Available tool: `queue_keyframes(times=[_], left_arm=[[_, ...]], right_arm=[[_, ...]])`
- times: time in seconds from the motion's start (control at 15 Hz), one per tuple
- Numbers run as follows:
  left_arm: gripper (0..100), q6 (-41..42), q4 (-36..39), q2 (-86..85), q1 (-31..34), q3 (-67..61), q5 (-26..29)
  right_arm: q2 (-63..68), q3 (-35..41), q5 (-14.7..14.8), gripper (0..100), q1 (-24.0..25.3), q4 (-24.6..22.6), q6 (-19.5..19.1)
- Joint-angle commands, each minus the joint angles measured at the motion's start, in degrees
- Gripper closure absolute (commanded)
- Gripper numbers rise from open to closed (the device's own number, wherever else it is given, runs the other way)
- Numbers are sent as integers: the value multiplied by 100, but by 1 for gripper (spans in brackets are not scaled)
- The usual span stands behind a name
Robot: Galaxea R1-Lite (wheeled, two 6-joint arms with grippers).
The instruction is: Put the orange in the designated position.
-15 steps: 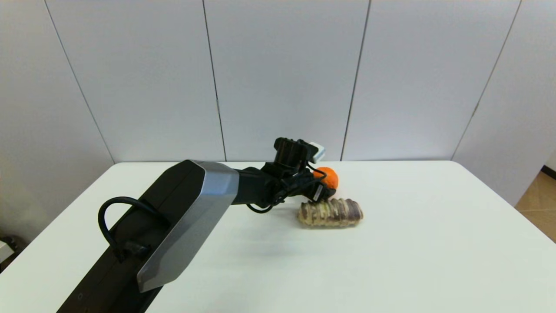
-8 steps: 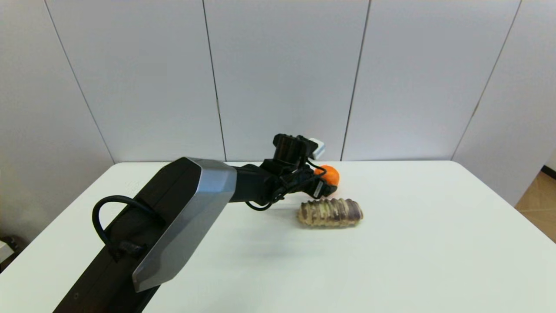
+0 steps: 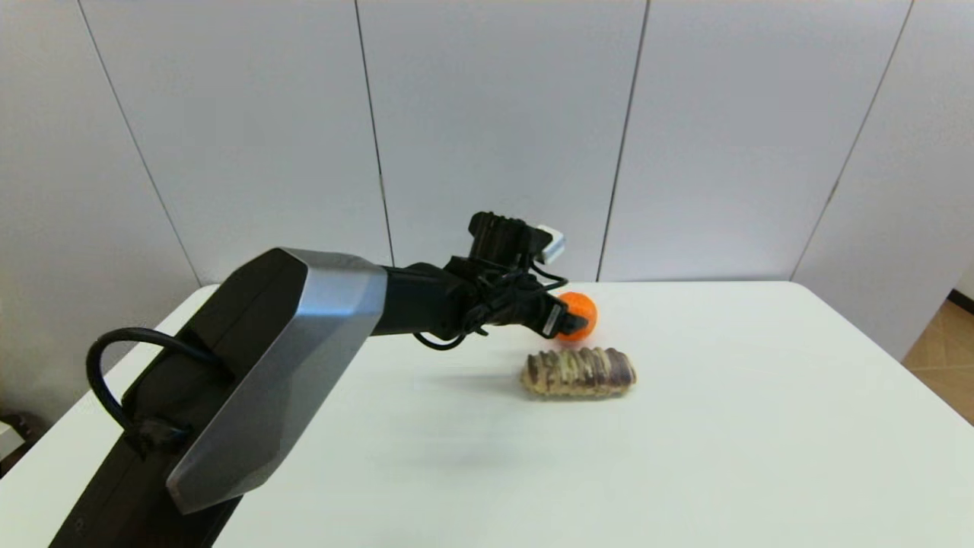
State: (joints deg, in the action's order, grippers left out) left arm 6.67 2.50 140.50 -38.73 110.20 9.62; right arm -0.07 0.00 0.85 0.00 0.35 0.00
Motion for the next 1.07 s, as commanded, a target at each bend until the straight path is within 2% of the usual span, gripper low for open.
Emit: queue_keyframes(times=[0.07, 0.53, 0.8, 1.07], left_arm=[[0, 1, -136, -620, 67, -403, -4], [0, 63, -663, -2255, 410, -1440, -39], [0, 36, -654, -3160, 603, -2240, -294], [0, 10, -663, -3494, 647, -2530, -294]], right_arm=[[7, 0, -6, 0, 0, 0, 0], [7, 0, 3, 0, 0, 0, 0], [7, 0, 3, 0, 0, 0, 0], [7, 0, 3, 0, 0, 0, 0]])
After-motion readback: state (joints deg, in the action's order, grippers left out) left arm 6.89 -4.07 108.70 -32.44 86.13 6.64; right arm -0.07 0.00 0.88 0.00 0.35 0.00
